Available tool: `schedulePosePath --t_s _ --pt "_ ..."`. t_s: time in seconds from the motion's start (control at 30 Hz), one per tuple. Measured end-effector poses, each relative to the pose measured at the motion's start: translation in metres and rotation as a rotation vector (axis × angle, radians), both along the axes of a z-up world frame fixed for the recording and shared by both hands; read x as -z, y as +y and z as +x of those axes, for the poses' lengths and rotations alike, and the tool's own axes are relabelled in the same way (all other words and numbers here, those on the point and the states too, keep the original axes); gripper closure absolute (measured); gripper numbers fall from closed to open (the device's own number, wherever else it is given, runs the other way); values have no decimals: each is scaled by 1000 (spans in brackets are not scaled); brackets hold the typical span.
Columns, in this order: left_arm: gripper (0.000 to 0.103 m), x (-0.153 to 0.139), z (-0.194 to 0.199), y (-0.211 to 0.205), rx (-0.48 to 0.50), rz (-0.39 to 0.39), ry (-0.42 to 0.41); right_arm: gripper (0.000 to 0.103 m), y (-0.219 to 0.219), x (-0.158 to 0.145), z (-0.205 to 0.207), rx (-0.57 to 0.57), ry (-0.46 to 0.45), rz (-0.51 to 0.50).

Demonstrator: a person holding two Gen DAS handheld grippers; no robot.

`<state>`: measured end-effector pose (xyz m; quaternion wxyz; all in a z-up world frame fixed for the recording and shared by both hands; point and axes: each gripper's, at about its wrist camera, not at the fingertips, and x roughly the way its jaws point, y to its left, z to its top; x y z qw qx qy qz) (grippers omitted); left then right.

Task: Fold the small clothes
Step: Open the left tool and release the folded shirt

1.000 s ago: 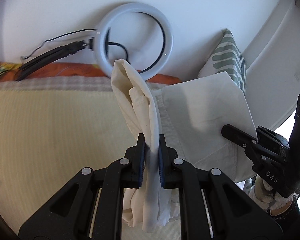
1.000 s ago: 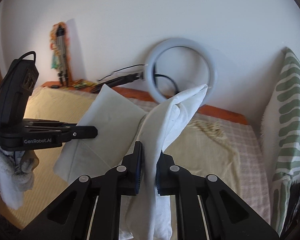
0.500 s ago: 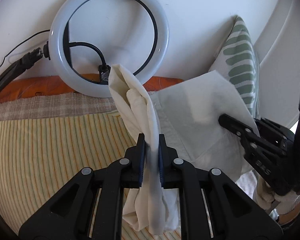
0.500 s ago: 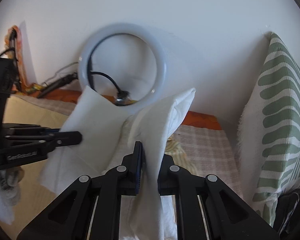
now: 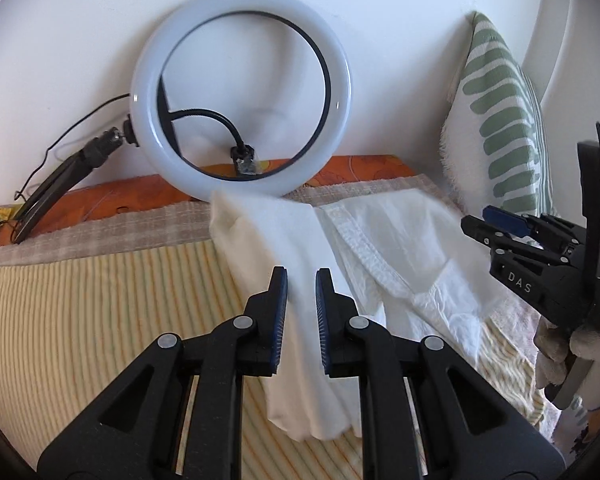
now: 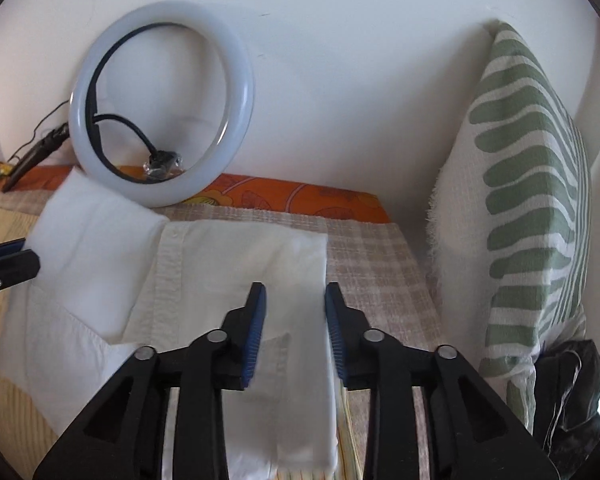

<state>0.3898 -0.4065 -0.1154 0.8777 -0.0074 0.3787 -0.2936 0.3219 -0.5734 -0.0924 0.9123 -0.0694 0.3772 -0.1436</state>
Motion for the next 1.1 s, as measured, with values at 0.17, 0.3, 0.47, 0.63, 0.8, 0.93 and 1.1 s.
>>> schedulePosePath --t_s 0.17,0.3,0.47,0.63,0.8,0.93,1.1 --pt "91 -19 -21 16 10 -11 -24 73 8 -18 -20 -3 -22 14" --pt "91 -38 -45 32 23 -20 -54 73 20 -35 -42 -20 -46 41" --pt "91 -62 -80 60 34 -27 -91 73 38 -57 -76 -33 -82 78" --pt "81 -82 -120 93 45 -22 -135 68 58 -76 -119 -44 -115 111" --pt "57 -97 -166 127 58 -22 -175 62 89 -85 -163 -71 -134 112" --pt "54 -101 -194 154 61 -37 -164 59 116 -87 -194 -84 -146 105" --pt "41 -99 -224 185 56 -50 -139 43 141 -93 -232 -51 -174 97"
